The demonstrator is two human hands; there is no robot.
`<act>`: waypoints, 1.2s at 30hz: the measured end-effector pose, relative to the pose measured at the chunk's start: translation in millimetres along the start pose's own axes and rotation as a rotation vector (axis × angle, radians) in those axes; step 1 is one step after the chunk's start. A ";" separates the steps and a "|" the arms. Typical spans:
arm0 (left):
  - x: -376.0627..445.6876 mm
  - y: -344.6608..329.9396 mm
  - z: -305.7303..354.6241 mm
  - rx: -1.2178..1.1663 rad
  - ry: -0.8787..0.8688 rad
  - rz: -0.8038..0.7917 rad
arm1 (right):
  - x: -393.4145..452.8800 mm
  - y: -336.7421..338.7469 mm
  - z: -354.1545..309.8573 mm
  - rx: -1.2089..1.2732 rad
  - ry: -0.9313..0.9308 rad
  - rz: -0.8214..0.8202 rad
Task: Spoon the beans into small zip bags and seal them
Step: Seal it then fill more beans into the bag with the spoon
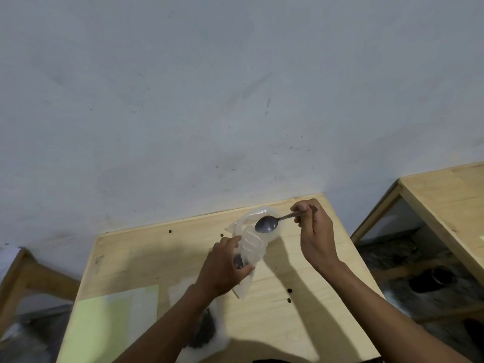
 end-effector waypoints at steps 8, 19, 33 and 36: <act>-26.7 4.0 -12.9 -0.147 0.096 0.064 | -40.3 24.6 103.9 0.293 -0.634 0.290; -54.7 4.5 -7.2 -0.233 0.094 0.119 | -104.1 22.1 161.4 0.273 -0.900 0.242; -45.4 17.3 10.8 -0.126 0.054 0.180 | -75.3 -8.6 87.8 0.210 -0.653 -0.220; -38.4 20.9 19.1 -0.109 0.053 0.188 | -70.4 -41.0 37.7 0.182 -0.448 -0.523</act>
Point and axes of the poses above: each hand's wrist, its own x-axis towards the middle knuckle, its own y-axis out of the back of the hand, z = x × y, the point moved 6 cm from there along x, towards the middle knuckle, and after that the axes turned 2 degrees about -z, right-handed, at the moved point
